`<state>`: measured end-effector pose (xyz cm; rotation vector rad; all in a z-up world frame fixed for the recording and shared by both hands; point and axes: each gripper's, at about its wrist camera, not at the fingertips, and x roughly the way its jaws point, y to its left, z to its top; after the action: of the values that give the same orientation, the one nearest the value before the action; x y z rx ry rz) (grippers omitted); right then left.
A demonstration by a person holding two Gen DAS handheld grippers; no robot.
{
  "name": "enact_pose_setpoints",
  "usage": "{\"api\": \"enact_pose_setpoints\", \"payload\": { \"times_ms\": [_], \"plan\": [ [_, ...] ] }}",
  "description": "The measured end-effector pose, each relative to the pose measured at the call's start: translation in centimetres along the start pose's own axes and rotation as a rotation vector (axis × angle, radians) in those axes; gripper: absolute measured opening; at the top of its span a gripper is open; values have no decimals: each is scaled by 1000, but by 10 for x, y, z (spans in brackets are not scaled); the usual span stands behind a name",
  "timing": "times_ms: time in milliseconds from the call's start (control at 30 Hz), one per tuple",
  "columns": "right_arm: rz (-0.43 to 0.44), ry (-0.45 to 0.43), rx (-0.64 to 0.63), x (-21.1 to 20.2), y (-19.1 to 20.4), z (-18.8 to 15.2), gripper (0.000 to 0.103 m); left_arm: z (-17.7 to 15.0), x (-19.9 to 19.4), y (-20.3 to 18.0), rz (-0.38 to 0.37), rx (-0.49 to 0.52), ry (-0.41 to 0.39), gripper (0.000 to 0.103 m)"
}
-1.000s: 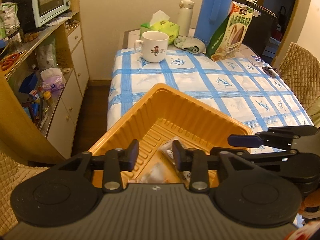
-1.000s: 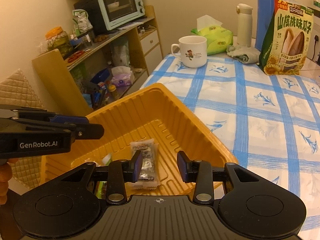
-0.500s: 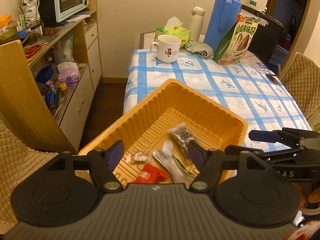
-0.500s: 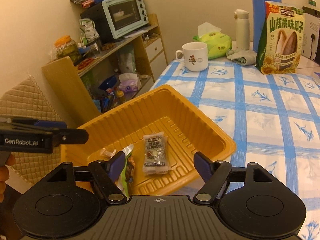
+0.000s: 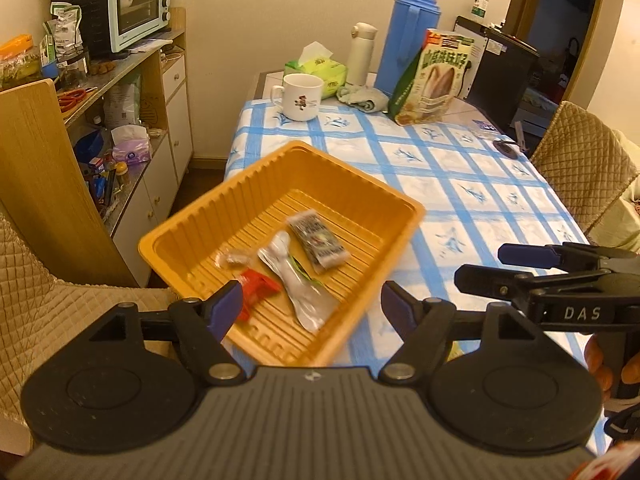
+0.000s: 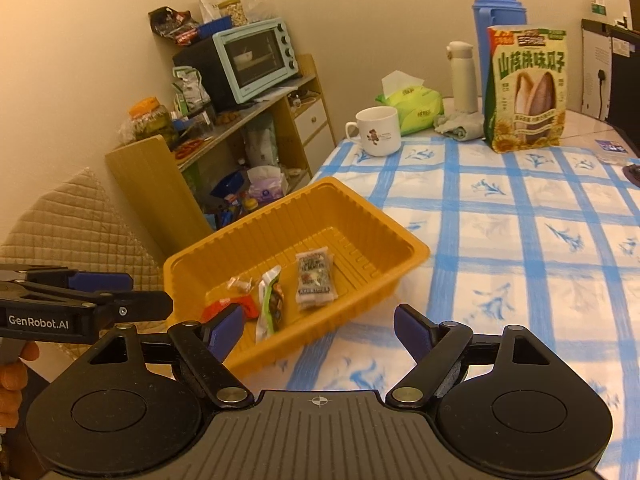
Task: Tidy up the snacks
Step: 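Withdraw both tools from the basket toward the remaining snacks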
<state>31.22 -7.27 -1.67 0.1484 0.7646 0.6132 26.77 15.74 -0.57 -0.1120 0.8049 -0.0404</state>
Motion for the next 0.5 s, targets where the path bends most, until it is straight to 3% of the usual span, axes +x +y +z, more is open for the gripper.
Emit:
{"api": "enact_pose_setpoints", "payload": {
  "times_ms": [500],
  "plan": [
    [-9,11,7,-89,-16,-60,82,-66,-48,-56,-8,-10,15,74]
  ]
}}
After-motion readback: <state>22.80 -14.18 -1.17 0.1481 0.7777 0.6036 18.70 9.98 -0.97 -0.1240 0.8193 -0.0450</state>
